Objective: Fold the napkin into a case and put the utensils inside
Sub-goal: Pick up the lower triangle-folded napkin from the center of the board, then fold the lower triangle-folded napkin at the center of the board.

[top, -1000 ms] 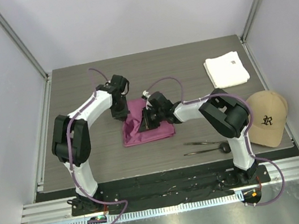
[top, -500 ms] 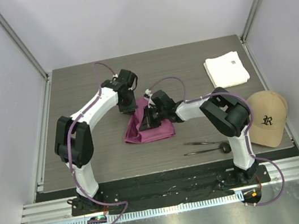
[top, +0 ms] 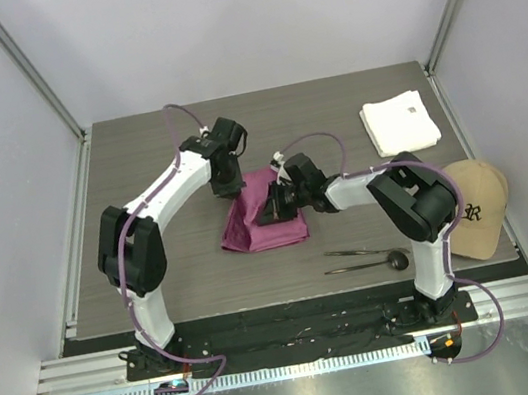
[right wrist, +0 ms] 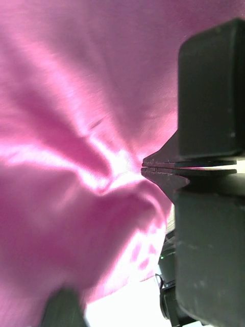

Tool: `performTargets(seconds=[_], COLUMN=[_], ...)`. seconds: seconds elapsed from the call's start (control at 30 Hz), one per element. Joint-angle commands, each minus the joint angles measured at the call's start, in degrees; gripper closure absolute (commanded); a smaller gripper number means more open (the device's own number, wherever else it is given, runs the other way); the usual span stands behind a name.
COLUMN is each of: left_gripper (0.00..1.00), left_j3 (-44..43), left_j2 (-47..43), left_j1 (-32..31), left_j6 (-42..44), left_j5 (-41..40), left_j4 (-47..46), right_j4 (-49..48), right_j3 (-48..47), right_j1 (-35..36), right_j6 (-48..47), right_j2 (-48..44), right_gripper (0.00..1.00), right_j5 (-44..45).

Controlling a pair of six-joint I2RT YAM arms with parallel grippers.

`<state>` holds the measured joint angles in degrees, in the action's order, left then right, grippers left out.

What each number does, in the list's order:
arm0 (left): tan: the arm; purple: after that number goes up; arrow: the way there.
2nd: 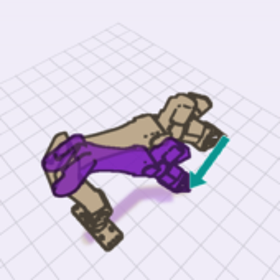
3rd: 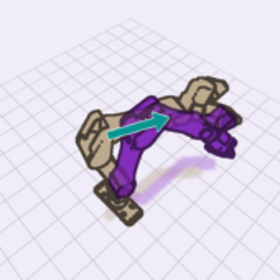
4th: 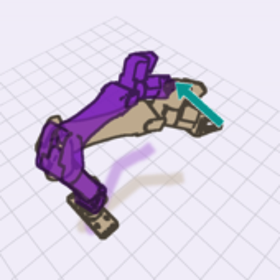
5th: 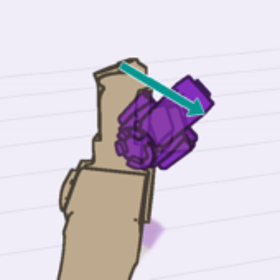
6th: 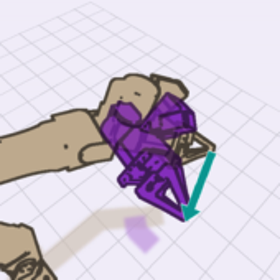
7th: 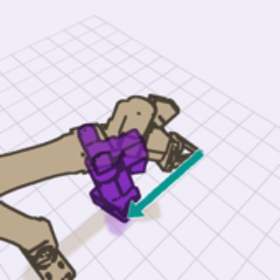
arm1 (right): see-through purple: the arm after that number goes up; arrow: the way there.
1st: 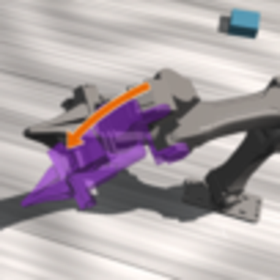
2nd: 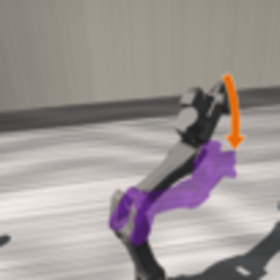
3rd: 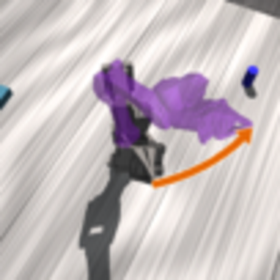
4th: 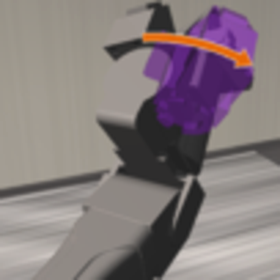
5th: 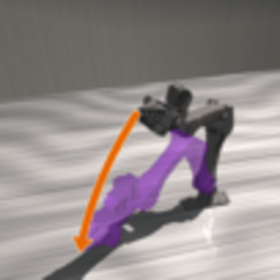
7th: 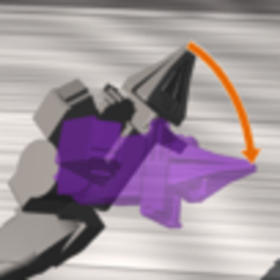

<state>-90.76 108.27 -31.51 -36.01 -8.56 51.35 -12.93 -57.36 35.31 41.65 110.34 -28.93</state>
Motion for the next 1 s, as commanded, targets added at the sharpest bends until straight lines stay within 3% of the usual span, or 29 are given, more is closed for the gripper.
performTargets(seconds=[0.0, 0.4, 0.53, 0.73, 0.83, 0.97], left_gripper=[1.00, 1.00, 1.00, 1.00, 1.00, 1.00], left_j3=[-4.8, -16.3, -16.9, -14.9, -13.9, -13.0], left_j2=[1.0, 11.7, 13.1, 13.0, 13.0, 13.7], left_j1=[-2.0, -9.0, -10.9, -11.6, -11.5, -11.6], left_j6=[-2.3, -7.1, -8.3, -9.3, -9.3, -9.6], left_j5=[-2.8, -8.4, -10.9, -12.1, -12.7, -13.1], left_j4=[2.3, 9.8, 9.8, 7.8, 5.9, 4.9], right_j4=[-4.9, -5.8, -8.0, 1.6, 3.3, 6.2], right_j3=[2.4, 3.5, 6.1, 7.4, 8.6, 5.0], right_j1=[0.5, -0.1, -3.7, -9.5, -12.0, -14.6], right_j6=[1.8, 1.9, 7.2, 3.8, 1.1, -2.4], right_j2=[0.8, 1.5, -2.1, -11.3, -14.8, -12.1], right_gripper=[0.99, 0.99, 0.99, 0.97, 0.90, 0.87], right_j5=[-1.0, -1.0, -2.6, -1.0, 1.9, 0.8])
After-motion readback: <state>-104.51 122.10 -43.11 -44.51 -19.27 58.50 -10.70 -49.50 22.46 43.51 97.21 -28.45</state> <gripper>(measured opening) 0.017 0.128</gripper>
